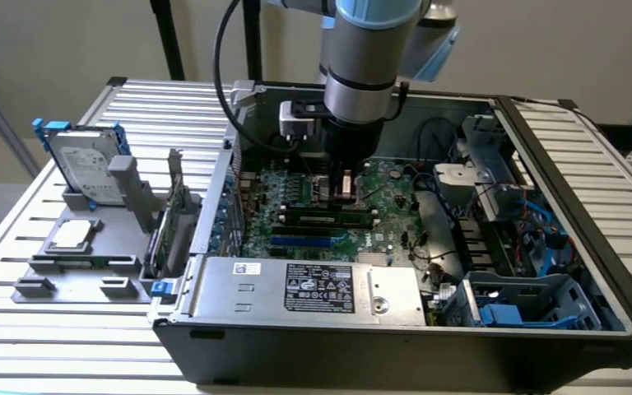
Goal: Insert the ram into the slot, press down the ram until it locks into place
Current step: 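Press down the ram until it locks into place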
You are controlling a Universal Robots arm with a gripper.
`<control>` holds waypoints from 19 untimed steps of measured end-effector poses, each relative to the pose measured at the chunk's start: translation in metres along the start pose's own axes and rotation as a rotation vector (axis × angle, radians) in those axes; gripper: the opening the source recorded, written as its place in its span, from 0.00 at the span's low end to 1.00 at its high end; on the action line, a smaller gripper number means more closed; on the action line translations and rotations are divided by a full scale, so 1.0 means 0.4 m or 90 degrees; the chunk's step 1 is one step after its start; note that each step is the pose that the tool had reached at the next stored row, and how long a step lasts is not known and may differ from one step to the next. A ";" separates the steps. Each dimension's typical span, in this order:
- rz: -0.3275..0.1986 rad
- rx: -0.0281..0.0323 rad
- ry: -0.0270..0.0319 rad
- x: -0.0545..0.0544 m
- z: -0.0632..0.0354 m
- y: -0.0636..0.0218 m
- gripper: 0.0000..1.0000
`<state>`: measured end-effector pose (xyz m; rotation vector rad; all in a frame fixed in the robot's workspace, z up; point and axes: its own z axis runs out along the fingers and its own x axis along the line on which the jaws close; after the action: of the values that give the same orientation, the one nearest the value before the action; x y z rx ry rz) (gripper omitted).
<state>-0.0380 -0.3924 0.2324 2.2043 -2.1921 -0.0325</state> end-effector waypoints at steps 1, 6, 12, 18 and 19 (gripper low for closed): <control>0.000 0.0000 0.0000 0.000 0.002 0.000 0.11; 0.001 -0.0002 0.0004 0.000 0.010 0.002 0.11; 0.001 -0.0011 -0.0012 -0.001 0.003 0.003 0.11; 0.002 -0.0047 -0.0002 0.000 -0.016 0.002 0.11; 0.002 -0.0048 -0.0001 0.000 -0.016 0.002 0.11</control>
<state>-0.0386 -0.3924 0.2389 2.1978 -2.1910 -0.0407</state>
